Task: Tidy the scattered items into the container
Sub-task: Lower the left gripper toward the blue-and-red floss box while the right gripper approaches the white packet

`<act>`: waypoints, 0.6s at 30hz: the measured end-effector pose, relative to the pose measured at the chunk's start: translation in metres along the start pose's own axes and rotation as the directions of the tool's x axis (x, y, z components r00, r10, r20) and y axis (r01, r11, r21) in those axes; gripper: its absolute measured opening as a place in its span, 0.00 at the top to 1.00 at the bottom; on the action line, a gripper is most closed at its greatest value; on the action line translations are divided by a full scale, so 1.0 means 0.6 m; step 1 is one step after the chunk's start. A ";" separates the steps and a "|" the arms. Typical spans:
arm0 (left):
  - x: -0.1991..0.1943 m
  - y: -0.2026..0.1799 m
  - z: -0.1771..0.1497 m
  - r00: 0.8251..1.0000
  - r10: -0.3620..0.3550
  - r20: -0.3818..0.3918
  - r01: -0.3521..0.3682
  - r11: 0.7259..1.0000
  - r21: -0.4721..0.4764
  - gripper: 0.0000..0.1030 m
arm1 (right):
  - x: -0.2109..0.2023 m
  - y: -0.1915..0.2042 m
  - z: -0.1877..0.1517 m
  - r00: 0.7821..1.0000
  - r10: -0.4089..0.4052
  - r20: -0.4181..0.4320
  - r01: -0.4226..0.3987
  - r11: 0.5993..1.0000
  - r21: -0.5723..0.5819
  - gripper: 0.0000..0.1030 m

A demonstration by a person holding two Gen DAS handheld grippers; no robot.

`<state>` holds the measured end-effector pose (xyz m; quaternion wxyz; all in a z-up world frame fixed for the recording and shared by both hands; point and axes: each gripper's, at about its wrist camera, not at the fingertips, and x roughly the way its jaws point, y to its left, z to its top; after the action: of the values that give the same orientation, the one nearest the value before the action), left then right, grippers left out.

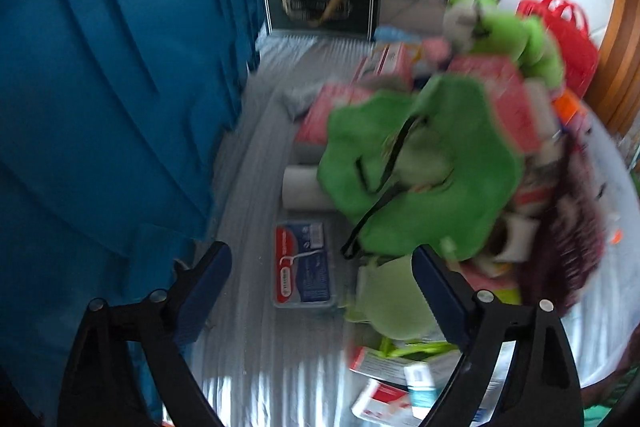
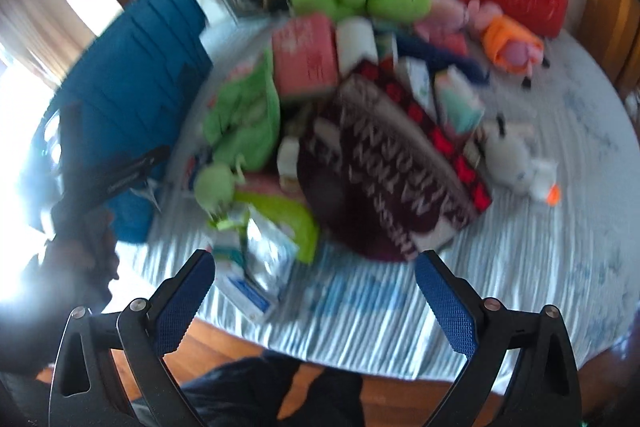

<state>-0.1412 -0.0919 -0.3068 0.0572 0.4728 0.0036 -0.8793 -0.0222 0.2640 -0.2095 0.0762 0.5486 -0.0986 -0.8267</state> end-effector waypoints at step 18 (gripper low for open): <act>0.137 0.031 -0.015 0.995 -0.072 -0.075 0.074 0.997 0.019 0.14 | 0.132 0.023 -0.039 0.996 -0.030 -0.086 0.036 0.997 0.071 0.01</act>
<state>-0.1766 -0.1177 -0.3796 0.0197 0.5055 0.0136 -0.8625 -0.0310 0.2302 -0.2853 0.0468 0.5871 -0.1162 -0.7997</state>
